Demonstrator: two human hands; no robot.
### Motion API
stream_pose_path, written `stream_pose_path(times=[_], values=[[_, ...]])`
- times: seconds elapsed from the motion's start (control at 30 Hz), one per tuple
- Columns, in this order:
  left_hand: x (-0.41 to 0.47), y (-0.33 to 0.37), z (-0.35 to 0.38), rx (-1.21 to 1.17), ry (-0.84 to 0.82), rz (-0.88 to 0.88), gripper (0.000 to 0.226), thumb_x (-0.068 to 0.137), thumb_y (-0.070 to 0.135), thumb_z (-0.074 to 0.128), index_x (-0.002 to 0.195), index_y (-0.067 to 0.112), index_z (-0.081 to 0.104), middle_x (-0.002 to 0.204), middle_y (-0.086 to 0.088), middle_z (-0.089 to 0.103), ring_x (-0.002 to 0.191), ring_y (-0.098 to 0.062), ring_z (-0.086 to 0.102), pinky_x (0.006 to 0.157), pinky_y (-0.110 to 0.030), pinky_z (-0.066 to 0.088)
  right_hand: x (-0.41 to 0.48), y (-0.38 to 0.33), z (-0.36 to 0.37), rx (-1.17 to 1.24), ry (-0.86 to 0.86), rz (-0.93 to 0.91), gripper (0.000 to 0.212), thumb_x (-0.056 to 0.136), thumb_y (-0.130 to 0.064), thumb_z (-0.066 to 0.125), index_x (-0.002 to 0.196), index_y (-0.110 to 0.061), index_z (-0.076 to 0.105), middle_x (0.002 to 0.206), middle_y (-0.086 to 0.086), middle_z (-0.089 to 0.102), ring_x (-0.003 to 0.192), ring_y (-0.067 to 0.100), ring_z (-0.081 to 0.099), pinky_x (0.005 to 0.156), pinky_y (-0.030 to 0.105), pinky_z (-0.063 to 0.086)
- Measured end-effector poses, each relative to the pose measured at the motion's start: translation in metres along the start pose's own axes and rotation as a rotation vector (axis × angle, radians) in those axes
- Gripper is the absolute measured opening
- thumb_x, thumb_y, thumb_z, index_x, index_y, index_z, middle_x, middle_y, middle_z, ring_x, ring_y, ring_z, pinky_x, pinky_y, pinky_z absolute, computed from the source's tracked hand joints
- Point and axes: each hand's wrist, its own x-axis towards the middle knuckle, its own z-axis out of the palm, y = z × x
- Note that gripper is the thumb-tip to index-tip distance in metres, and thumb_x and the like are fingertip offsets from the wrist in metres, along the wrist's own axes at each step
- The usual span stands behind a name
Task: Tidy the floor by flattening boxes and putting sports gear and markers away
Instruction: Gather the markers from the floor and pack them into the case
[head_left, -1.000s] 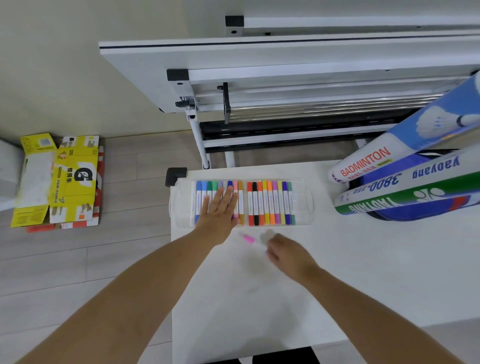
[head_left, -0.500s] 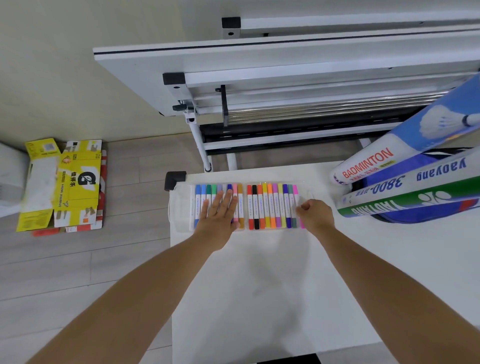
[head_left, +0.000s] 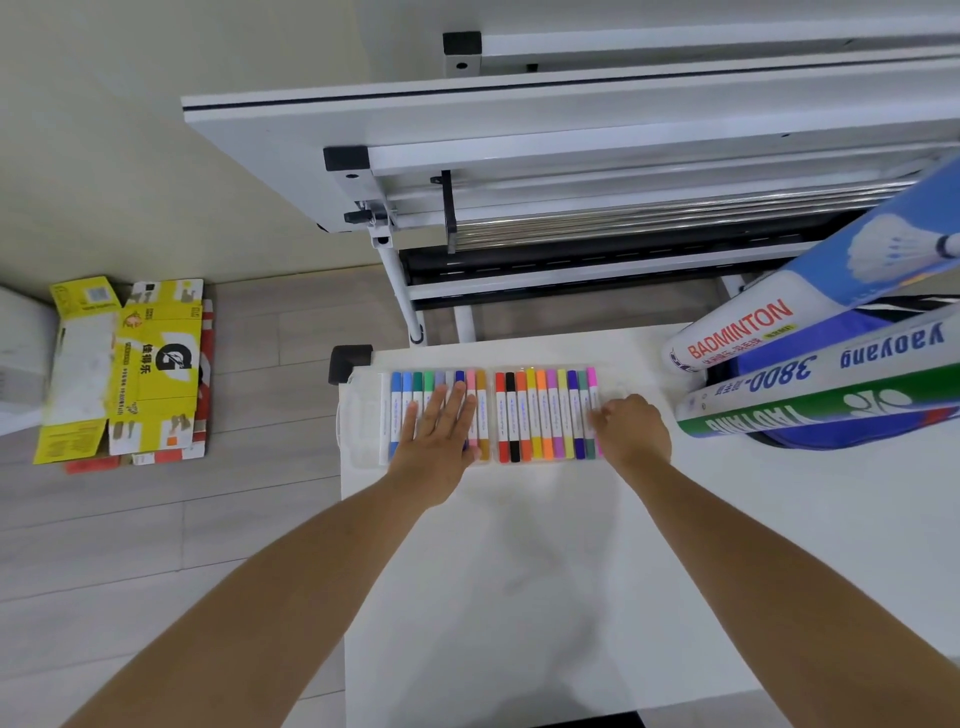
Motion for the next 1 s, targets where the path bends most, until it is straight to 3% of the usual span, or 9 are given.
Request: stream_pose_path(times=[0.2, 0.4, 0.6, 0.77, 0.83, 1.0], values=[[0.000, 0.000, 0.000, 0.003, 0.002, 0.003, 0.076, 0.104, 0.051, 0.021, 0.149, 0.021, -0.032, 0.153, 0.000, -0.044, 0.140, -0.023, -0.040, 0.120, -0.054, -0.007, 0.005, 0.001, 0.001, 0.117, -0.018, 0.067, 0.024, 0.097, -0.035, 0.051, 0.087, -0.017, 0.064, 0.085, 0.002, 0.064, 0.077, 0.018, 0.064, 0.068, 0.031, 0.056], [0.001, -0.001, 0.002, 0.002, 0.011, 0.005, 0.076, 0.104, 0.052, 0.021, 0.149, 0.021, -0.033, 0.153, 0.001, -0.044, 0.141, -0.024, -0.040, 0.120, -0.054, -0.006, 0.020, -0.003, -0.003, 0.135, -0.129, 0.145, 0.027, 0.098, -0.035, 0.051, 0.092, -0.012, 0.063, 0.087, 0.005, 0.065, 0.077, 0.020, 0.061, 0.068, 0.028, 0.050], [0.001, -0.003, 0.005, 0.009, 0.028, 0.016, 0.075, 0.105, 0.051, 0.019, 0.148, 0.021, -0.033, 0.153, 0.000, -0.045, 0.141, -0.024, -0.040, 0.120, -0.054, -0.006, 0.023, -0.003, -0.003, 0.130, -0.120, 0.242, 0.031, 0.093, -0.041, 0.059, 0.090, -0.010, 0.059, 0.089, 0.009, 0.065, 0.078, 0.023, 0.061, 0.069, 0.032, 0.050], [-0.007, -0.001, 0.003, 0.017, 0.032, 0.004, 0.073, 0.105, 0.052, 0.018, 0.150, 0.021, -0.030, 0.155, 0.000, -0.040, 0.142, -0.023, -0.037, 0.121, -0.053, -0.004, -0.002, -0.001, 0.000, -0.045, 0.086, 0.089, 0.039, 0.088, -0.041, 0.065, 0.116, -0.016, 0.053, 0.117, 0.011, 0.049, 0.105, 0.028, 0.052, 0.087, 0.040, 0.049], [-0.016, 0.000, 0.006, 0.008, 0.032, -0.003, 0.072, 0.105, 0.051, 0.018, 0.151, 0.022, -0.028, 0.156, 0.000, -0.039, 0.143, -0.023, -0.036, 0.122, -0.052, -0.004, -0.015, 0.003, 0.006, 0.019, 0.066, 0.068, 0.050, 0.088, -0.040, 0.065, 0.129, -0.020, 0.046, 0.131, 0.012, 0.045, 0.116, 0.030, 0.049, 0.093, 0.042, 0.047], [-0.054, -0.019, 0.021, -0.018, 0.077, -0.048, 0.067, 0.106, 0.047, 0.022, 0.155, 0.028, -0.018, 0.160, -0.004, -0.032, 0.145, -0.028, -0.031, 0.122, -0.052, 0.000, -0.044, 0.001, 0.015, 0.118, -0.040, 0.110, 0.062, 0.088, -0.038, 0.065, 0.139, -0.025, 0.032, 0.129, 0.008, 0.053, 0.115, 0.028, 0.054, 0.093, 0.045, 0.045]])
